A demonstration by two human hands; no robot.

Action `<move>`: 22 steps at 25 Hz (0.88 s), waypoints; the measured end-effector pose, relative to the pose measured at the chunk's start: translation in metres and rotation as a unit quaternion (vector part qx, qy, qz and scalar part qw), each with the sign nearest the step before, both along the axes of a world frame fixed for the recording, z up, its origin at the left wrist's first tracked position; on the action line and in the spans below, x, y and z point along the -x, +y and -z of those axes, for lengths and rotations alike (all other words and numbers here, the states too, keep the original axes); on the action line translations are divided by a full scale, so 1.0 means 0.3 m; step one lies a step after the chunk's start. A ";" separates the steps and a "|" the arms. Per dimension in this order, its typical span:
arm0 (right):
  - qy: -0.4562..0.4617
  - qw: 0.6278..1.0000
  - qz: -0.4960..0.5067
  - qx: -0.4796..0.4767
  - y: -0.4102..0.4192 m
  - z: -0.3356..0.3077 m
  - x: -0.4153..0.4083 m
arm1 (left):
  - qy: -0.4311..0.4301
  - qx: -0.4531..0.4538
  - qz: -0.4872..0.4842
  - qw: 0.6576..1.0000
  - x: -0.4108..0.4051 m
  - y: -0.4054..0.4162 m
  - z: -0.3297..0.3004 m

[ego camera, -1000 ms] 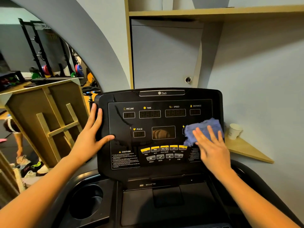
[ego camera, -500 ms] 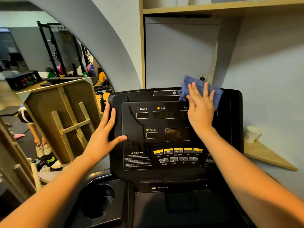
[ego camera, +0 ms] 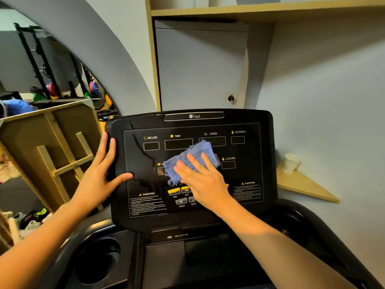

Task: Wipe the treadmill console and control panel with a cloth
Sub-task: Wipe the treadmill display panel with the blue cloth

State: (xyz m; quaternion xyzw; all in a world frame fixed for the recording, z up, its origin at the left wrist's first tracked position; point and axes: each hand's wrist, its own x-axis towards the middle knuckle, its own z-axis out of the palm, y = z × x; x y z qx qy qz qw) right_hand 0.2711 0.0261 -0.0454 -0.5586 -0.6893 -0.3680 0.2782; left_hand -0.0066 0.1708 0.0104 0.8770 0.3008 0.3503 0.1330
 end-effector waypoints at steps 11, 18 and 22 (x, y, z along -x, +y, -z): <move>-0.044 0.991 0.098 0.076 -0.434 0.206 -0.339 | -0.002 0.001 -0.015 1.000 -0.007 -0.006 0.002; 0.165 0.975 0.127 -0.074 -0.264 -0.023 -0.460 | 0.005 -0.002 -0.013 1.000 -0.004 0.000 0.000; 0.230 0.954 0.123 -0.152 -0.053 -0.241 -0.440 | 0.006 0.005 -0.009 1.000 -0.005 -0.009 -0.007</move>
